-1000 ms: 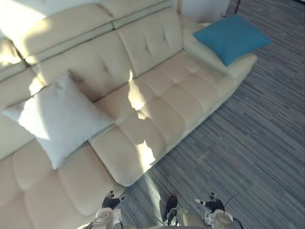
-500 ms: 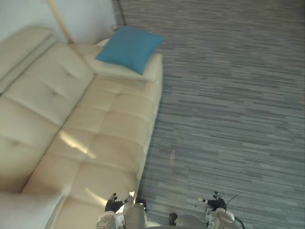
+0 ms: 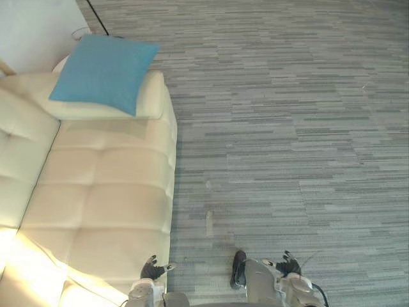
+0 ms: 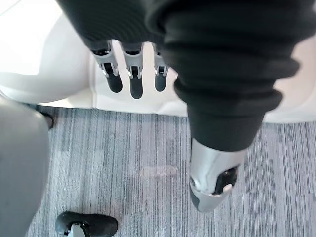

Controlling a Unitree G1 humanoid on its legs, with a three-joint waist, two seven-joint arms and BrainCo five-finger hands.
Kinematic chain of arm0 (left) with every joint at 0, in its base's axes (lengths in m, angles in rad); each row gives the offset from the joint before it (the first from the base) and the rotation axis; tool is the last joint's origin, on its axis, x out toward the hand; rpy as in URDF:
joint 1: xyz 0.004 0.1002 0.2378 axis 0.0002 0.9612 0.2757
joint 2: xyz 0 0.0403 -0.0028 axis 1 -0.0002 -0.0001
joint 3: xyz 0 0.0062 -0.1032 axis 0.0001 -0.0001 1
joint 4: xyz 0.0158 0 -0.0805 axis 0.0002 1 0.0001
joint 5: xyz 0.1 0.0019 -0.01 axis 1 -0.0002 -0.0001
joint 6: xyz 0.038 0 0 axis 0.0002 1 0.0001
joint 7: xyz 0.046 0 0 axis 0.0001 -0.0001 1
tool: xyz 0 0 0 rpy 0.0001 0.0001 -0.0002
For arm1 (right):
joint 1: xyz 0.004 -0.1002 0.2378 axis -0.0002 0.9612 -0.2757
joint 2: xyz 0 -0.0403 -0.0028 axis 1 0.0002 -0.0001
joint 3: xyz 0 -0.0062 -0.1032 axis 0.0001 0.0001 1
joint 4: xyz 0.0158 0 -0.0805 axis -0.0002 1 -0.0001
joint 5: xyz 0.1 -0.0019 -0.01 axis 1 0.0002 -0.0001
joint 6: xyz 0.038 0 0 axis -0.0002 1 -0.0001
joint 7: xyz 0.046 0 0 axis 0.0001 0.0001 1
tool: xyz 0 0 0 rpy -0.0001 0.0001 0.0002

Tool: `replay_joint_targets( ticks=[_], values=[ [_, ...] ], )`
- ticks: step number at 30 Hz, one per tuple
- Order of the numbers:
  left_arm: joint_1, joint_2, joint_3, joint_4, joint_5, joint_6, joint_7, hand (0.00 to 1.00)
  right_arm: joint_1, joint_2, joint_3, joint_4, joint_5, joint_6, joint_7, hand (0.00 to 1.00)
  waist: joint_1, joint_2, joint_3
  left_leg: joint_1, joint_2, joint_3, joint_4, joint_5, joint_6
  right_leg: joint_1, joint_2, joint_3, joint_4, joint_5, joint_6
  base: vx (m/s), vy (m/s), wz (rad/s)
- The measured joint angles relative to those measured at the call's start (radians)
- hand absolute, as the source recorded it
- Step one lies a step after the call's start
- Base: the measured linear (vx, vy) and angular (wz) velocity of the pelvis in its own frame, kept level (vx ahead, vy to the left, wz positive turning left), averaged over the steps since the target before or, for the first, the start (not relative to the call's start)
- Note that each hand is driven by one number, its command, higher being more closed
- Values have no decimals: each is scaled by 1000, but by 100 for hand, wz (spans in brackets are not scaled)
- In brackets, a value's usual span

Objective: Pick up cushions and gather them together orderly.

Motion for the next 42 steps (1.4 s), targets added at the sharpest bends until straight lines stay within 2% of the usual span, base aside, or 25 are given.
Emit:
replay_joint_targets(
  ticks=[1,3,4,7,9,11,12,13,14,15,17,19,21,24,26,28,29,30,32,33,34,35,37,39,42],
  values=[
    [0,-4,13,-14,0,-1,-1,0,8,3,-1,0,2,2,-4,0,2,8,9,-69,31,-11,207,-6,6,74,37,2,-41,-10,-16,435,-295,-34],
    [-1,2,21,-25,0,-2,-1,0,18,14,-1,0,3,2,-4,0,6,-3,19,-113,30,-5,324,-21,7,168,52,7,-85,-17,-29,401,-204,-32],
    [-1,9,20,-36,2,-4,-1,0,21,26,-5,-5,9,2,-6,0,11,-25,25,-156,18,31,336,-31,20,245,52,12,-141,-21,-32,449,-196,-26],
    [-11,0,20,-60,17,-6,-2,0,30,43,-43,-5,33,2,-10,0,27,-27,24,-246,1,107,191,-48,34,336,50,26,-230,-20,-30,345,-60,-19],
    [-18,-7,21,-68,18,-6,-2,0,27,59,-57,-5,41,2,-12,0,42,-29,26,-276,-48,127,-58,-35,42,397,39,22,-291,-22,-15,356,56,5],
    [-19,-12,8,-64,19,-7,0,0,32,58,-77,-1,41,2,-17,0,49,-23,13,-256,-113,106,-394,77,43,444,36,19,-347,-44,30,395,121,6],
    [-16,-13,-2,-53,18,-7,0,0,29,59,-77,1,41,3,-19,0,52,-19,6,-259,-129,79,-410,161,79,463,35,28,-349,-73,56,416,191,-11],
    [-15,-6,-4,-53,18,-6,0,0,27,64,-76,1,41,3,-19,0,53,-23,0,-259,-139,74,-395,174,88,469,24,34,-340,-86,66,459,196,-11],
    [-14,11,-7,-52,18,-6,-1,0,26,75,-76,1,40,3,-18,0,52,-50,-8,-260,-165,84,-366,143,100,474,-5,42,-325,-108,78,525,160,-7],
    [-14,22,-7,-45,18,-4,-1,0,37,79,-76,1,39,4,-18,0,53,-80,-26,-258,-189,107,-339,97,111,462,-41,59,-269,-125,97,553,153,-14],
    [-14,23,-10,-29,18,-4,1,0,35,76,-76,0,37,3,-15,0,60,-82,-33,-227,-203,126,-301,35,126,396,-76,112,-63,-123,100,550,194,-14],
    [-13,28,-25,-24,16,6,1,0,41,82,-72,-1,36,4,-2,0,45,-88,-32,-132,-237,120,-299,-43,147,219,-131,176,402,-59,191,532,174,15],
    [-7,23,-30,-23,16,14,2,0,39,82,-64,-1,36,5,5,0,47,-79,-29,-32,-240,106,-334,-72,151,138,-134,162,532,-90,162,633,81,16],
    [-14,5,-28,-16,15,14,4,0,37,69,-36,-18,36,2,10,0,40,-55,-19,122,-220,64,-442,-72,151,36,-95,99,404,-144,115,514,-42,32],
    [-19,-8,-29,-15,15,13,5,0,38,64,-35,-40,36,2,10,0,28,-40,-11,161,-193,24,-470,-73,151,-28,-58,115,252,-131,120,425,-152,74],
    [-15,-8,-28,-15,15,12,4,0,50,59,-36,-36,36,2,8,0,9,-63,-20,199,-185,-51,-476,-100,104,-50,-42,205,-54,53,129,429,-238,111],
    [-9,-8,-26,-14,15,12,4,0,64,61,-36,-33,39,1,9,0,6,-75,-24,210,-189,-70,-474,-116,81,-50,-43,214,-55,133,111,542,-345,87],
    [-8,-30,-7,-3,15,12,5,0,49,42,-36,-29,36,0,7,0,9,-36,-35,213,-146,-104,-448,-123,54,-47,-30,176,15,88,87,452,-302,57],
    [-4,-44,6,-9,15,6,5,0,33,31,-37,-27,36,1,8,0,11,-22,-37,152,-134,-119,-290,-103,27,-24,-28,147,37,20,66,385,-274,58],
    [-5,-68,54,-13,12,5,5,0,39,32,-36,-37,37,0,8,0,4,4,-32,53,-106,-118,-67,-53,-12,36,-22,91,16,-5,47,384,-301,62],
    [-4,-73,67,-19,9,5,5,0,44,35,-36,-37,37,1,8,0,2,9,-33,21,-96,-112,6,-19,-15,58,-19,76,6,-13,45,444,-327,81],
    [3,-78,90,-48,-7,3,5,0,59,45,-33,-43,39,0,7,0,21,6,-27,-75,-21,-19,230,-6,-2,165,-6,32,-44,-32,23,363,-233,48],
    [4,-77,92,-69,-14,-3,5,0,65,41,-31,-42,41,0,4,0,30,-2,-23,-140,19,85,301,-21,37,271,-6,-11,-121,-49,24,313,-157,54],
    [4,-78,91,-79,-14,-6,5,0,62,42,-37,-42,43,1,1,0,34,-10,-24,-191,24,169,220,-32,55,332,-13,-66,-181,-53,34,337,-113,77],
    [-9,-77,87,-83,-14,-4,4,0,64,42,-47,-41,46,1,1,0,42,-16,-22,-219,-12,294,-90,-22,71,395,-34,-148,-229,-59,52,334,-8,81]
  ],
)
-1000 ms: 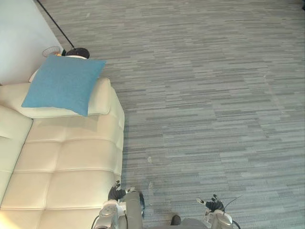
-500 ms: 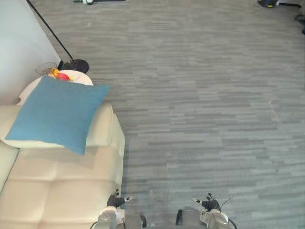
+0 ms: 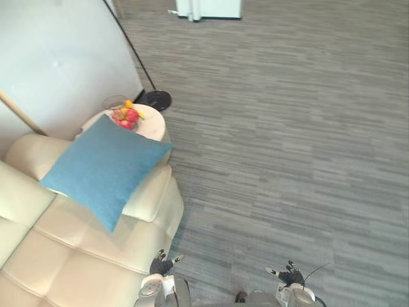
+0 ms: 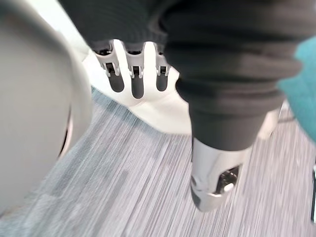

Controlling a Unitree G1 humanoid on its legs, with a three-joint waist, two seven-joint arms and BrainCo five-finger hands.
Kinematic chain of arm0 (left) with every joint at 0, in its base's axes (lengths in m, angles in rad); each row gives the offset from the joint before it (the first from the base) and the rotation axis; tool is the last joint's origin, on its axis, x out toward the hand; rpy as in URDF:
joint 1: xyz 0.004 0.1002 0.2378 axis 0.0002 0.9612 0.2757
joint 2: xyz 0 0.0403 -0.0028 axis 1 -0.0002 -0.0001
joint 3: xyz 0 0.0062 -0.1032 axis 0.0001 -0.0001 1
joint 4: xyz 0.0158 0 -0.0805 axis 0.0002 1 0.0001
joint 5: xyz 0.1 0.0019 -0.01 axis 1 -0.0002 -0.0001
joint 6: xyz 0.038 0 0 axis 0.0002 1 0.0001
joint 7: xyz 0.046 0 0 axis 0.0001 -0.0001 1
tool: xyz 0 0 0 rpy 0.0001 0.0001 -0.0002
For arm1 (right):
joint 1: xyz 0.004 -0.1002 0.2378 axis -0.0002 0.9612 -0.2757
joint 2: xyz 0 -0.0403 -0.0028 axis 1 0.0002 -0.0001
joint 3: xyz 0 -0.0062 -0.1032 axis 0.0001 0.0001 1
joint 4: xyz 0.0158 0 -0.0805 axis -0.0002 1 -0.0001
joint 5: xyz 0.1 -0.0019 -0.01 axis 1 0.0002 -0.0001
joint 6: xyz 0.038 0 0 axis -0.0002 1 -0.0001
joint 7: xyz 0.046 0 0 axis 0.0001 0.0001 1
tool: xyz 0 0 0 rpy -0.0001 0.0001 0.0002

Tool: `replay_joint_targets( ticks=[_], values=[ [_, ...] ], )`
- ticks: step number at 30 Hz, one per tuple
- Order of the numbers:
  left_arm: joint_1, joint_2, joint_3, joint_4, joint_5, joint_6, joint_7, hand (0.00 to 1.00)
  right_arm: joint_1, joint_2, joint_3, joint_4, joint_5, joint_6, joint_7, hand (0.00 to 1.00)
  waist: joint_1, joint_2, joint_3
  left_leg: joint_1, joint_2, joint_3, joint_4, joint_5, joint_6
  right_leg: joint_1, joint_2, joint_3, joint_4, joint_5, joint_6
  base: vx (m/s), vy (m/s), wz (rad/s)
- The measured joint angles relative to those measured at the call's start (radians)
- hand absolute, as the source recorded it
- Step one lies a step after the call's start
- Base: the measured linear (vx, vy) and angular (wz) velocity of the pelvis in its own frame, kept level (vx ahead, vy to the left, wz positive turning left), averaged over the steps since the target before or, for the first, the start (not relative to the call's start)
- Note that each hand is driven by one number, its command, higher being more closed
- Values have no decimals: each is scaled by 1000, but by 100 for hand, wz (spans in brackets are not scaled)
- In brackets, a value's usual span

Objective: Pick up cushions and gather them together orderly.

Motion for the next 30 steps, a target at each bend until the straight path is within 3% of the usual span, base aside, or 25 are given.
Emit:
replay_joint_targets(
  ticks=[2,3,4,7,9,10,12,16,18,20,21,22,23,25,26,28,30],
  values=[
    [-8,10,-31,10,2,0,0,0,-3,-1,-32,3,0,0,0,0,0,-6,2,7,-28,115,-182,61,19,42,-14,-50,-22,-5,21,342,53,85],
    [-6,13,-53,18,2,-1,-1,0,-4,-8,-33,16,0,0,-1,0,0,1,-2,26,-47,170,-285,144,49,64,-11,-56,-29,-10,40,405,131,56],
    [-15,27,-65,28,3,-1,-2,0,-23,-11,-31,42,-1,1,1,0,0,-21,-7,26,-74,163,-266,144,113,83,-34,-43,-28,-25,68,481,151,48],
    [-16,54,-68,47,3,0,-8,0,-31,3,-28,51,-9,2,8,0,-2,-55,-22,51,-124,152,-258,80,122,66,-91,0,91,-19,77,452,180,37],
    [-15,56,-78,59,4,3,-8,0,-25,3,-30,55,-10,3,10,0,-7,-59,-26,105,-159,108,-256,34,129,-3,-145,52,357,26,95,435,149,71],
    [-14,69,-96,79,11,7,-8,0,-20,4,-29,58,-10,4,13,0,-17,-58,-25,160,-183,62,-292,30,129,-43,-147,80,497,11,101,432,90,82],
    [5,84,-106,78,11,11,-8,0,-22,1,-26,56,-10,3,17,0,-17,-53,-23,238,-193,28,-348,30,128,-99,-125,105,578,-24,99,344,13,61],
    [22,80,-102,78,10,17,-8,0,-19,-1,-9,38,-9,-1,18,0,-22,-31,-18,328,-192,-83,-407,33,123,-252,-53,196,467,-64,76,309,-69,78],
    [16,65,-91,76,11,16,-7,0,-5,1,-6,36,-9,-1,18,0,-28,-26,-16,337,-189,-154,-409,31,110,-292,-20,279,359,-48,78,220,-167,131],
    [16,54,-53,66,12,13,-7,0,14,13,14,32,-8,-1,18,0,-33,-44,-19,330,-194,-259,-378,0,50,-305,6,427,195,44,76,185,-264,142],
    [18,56,-51,64,12,13,-6,0,18,19,16,31,-9,-1,20,0,-33,-52,-23,326,-202,-273,-363,-13,39,-303,1,442,175,65,72,216,-427,124],
    [22,52,-26,59,12,11,-5,0,26,35,15,31,-8,0,24,0,-30,-74,-32,319,-208,-321,-319,-49,15,-298,-20,418,201,91,66,178,-369,90],
    [25,45,-23,57,12,9,-5,0,25,36,12,27,-8,0,24,0,-28,-68,-37,314,-194,-329,-307,-52,6,-291,-17,394,206,79,58,251,-408,105],
    [33,14,-13,50,12,3,-5,0,36,29,10,-18,-8,-3,24,0,-26,-23,-47,295,-132,-336,-285,-60,-26,-265,4,295,194,54,28,176,-237,89],
    [32,9,-10,48,13,3,-5,0,37,29,10,-26,-8,-2,24,0,-26,-18,-45,293,-122,-327,-284,-56,-32,-256,7,280,188,53,25,152,-235,88],
    [33,-4,8,34,12,2,-7,0,36,41,10,-43,-7,-3,24,0,-27,-17,-44,275,-64,-217,-274,-33,-62,-215,13,198,155,45,12,135,-247,89],
    [33,-8,9,29,12,2,-8,0,36,42,9,-42,-6,-3,24,0,-26,-21,-42,276,-37,-133,-272,-25,-60,-185,10,153,136,45,11,79,-127,76]
  ],
)
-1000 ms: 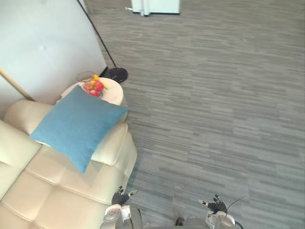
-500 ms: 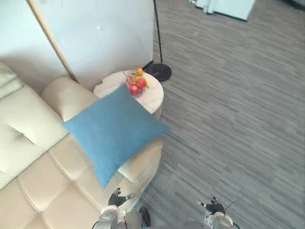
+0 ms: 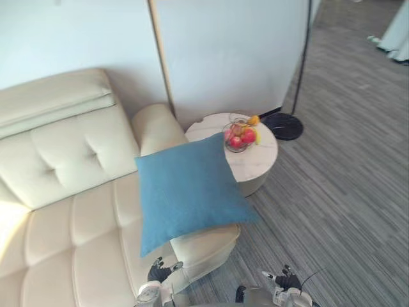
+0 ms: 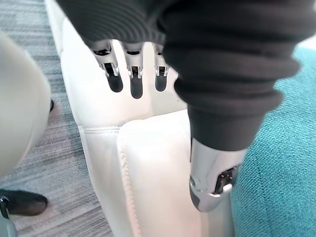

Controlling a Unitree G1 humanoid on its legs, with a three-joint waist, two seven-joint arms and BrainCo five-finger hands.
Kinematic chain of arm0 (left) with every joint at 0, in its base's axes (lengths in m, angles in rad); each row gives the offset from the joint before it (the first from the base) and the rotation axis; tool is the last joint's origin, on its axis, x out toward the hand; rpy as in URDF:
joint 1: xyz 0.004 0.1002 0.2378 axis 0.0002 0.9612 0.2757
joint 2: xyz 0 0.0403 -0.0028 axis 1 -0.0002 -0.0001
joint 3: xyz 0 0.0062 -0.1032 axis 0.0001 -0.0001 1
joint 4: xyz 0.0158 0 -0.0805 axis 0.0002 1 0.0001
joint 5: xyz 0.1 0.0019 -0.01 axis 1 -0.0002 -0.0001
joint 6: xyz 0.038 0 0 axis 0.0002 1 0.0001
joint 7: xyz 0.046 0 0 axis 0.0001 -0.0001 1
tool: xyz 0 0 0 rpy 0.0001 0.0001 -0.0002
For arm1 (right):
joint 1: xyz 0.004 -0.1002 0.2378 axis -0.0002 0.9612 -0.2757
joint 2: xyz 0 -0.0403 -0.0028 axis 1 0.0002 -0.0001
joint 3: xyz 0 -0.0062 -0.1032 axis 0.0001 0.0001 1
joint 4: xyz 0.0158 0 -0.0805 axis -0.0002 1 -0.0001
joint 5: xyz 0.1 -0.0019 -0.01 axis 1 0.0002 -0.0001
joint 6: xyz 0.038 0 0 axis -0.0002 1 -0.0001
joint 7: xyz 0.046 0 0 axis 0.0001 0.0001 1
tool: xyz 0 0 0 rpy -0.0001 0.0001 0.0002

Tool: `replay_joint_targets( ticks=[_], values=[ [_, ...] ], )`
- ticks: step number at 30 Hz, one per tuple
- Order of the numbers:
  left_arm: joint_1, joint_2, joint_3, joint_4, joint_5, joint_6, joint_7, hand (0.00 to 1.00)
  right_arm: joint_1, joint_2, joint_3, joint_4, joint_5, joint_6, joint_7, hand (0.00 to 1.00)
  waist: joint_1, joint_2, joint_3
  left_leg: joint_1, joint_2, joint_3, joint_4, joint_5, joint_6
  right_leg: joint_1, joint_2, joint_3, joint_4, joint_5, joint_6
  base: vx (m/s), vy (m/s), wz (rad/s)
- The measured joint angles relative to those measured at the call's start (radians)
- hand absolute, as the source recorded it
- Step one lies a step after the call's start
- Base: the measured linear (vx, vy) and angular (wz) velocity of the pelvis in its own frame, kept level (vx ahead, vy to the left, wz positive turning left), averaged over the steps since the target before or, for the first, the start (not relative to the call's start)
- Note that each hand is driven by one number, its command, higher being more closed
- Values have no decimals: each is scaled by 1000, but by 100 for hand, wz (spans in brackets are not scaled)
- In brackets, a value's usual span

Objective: Pick up cushions and gather them together orderly.

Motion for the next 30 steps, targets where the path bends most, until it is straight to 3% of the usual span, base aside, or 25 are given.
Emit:
replay_joint_targets(
  ticks=[1,4,8,13,18,22,30],
  values=[
    [0,-2,-1,0,0,0,0,0,1,-3,-7,0,0,0,0,0,-1,-3,-2,0,30,111,2,2,9,25,-9,-43,-24,1,-1,53,-36,66],
    [1,10,-11,1,0,-1,0,0,5,-9,-43,11,1,0,0,0,-7,-7,-13,-15,32,245,-16,39,39,49,-37,-99,-63,7,12,52,19,74],
    [9,68,-49,34,5,3,0,0,5,4,-43,57,1,2,5,0,-15,-27,-26,-8,-29,208,-133,106,46,82,-45,-139,-166,62,32,55,52,44],
    [36,105,-65,49,18,14,2,0,9,-12,-93,62,2,3,-6,0,-23,-20,-24,63,-79,181,-289,193,43,128,-49,-148,-217,86,35,-4,3,17],
    [54,109,-15,44,9,14,6,0,7,-56,-168,-14,8,2,-19,0,-24,-15,-27,98,-81,176,-381,243,34,127,-31,-147,-227,99,22,-75,-26,2],
    [68,170,67,0,-23,14,11,0,3,-157,-246,-138,8,-6,-31,0,-32,-9,-31,129,-84,177,-462,288,35,123,-14,-136,-246,108,15,-129,-18,-4],
    [59,281,133,-124,-93,-4,38,0,-56,-282,-221,-254,8,-10,-44,0,-40,3,-33,115,-79,179,-471,290,26,104,-1,-113,-264,114,21,-27,-15,-5]
  ],
)
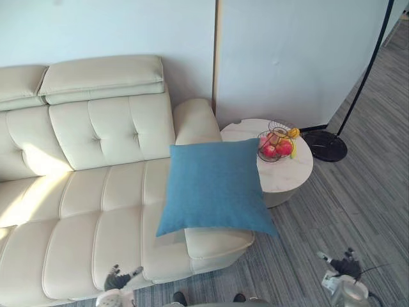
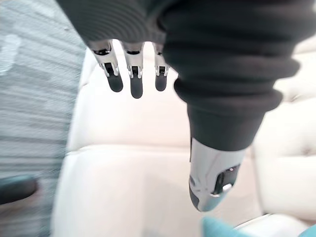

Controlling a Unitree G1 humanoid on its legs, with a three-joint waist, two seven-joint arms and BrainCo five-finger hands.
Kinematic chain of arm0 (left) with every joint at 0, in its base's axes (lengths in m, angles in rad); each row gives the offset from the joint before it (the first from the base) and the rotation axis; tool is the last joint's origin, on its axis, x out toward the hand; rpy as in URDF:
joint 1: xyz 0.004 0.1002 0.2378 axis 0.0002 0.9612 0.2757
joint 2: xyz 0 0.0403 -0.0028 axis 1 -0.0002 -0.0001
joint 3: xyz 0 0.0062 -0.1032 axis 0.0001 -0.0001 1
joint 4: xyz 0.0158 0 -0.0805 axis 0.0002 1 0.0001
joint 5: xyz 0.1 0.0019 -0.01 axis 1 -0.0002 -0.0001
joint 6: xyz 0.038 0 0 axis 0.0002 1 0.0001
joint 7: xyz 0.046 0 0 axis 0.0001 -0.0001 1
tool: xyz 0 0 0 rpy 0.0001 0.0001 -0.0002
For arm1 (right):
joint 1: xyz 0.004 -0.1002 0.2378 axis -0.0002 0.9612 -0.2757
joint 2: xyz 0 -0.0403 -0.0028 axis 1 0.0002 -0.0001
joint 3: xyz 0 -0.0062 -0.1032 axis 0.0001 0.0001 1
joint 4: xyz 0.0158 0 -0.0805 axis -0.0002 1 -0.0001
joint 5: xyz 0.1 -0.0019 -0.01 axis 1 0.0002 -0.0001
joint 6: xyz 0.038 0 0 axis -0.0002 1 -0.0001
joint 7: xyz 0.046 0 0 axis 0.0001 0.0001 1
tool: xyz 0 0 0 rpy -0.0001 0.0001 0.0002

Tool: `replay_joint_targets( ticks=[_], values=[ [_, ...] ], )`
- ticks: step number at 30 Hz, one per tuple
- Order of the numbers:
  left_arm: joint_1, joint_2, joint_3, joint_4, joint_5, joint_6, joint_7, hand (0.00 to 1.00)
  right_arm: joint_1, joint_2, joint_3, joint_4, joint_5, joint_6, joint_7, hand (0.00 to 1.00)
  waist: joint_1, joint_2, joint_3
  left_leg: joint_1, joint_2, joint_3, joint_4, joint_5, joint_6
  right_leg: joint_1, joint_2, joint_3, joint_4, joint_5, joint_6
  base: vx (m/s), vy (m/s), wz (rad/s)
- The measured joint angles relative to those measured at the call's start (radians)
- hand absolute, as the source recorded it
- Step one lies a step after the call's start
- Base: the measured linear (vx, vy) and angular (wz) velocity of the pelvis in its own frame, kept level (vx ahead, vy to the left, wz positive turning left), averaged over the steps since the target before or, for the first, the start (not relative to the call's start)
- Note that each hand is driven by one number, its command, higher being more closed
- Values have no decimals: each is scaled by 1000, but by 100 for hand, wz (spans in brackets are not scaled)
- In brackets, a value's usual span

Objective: Pick up cushions and gather them together orderly.

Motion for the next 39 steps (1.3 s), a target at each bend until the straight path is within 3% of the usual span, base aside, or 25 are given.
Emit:
replay_joint_targets(
  ticks=[6,12,18,23,31,39],
  values=[
    [-86,81,-1,-81,-13,-3,19,0,-118,-47,102,-17,31,-8,-1,0,0,6,4,-48,-5,-32,6,22,8,-33,7,-23,0,17,-18,83,-31,11],
    [-294,154,-65,-146,-52,-31,55,0,-329,-57,190,-7,53,-16,-13,0,20,8,84,-160,-2,-81,15,62,15,-120,7,-48,8,28,-35,-16,-26,20],
    [-500,158,-178,-152,-91,-40,82,0,-515,-61,257,32,127,-18,-47,0,40,0,179,-298,2,-84,83,72,31,-280,-22,-15,130,13,-53,-86,-1,3],
    [-597,112,-263,-163,-129,-48,99,0,-572,-46,342,32,157,-16,-60,0,52,-15,223,-359,1,-78,129,72,32,-376,-63,3,256,-30,-62,-93,-24,1],
    [-712,-59,-343,-98,-166,-47,104,0,-679,47,462,-20,197,-15,-82,0,49,-22,257,-457,22,-49,164,71,34,-493,-73,9,330,-32,-75,-94,-29,-2],
    [-766,-103,-362,-76,-205,-52,157,0,-755,109,508,-101,227,-20,-123,0,47,-21,275,-510,35,-18,165,97,37,-552,-74,8,336,-23,-86,-5,-8,1]
  ],
)
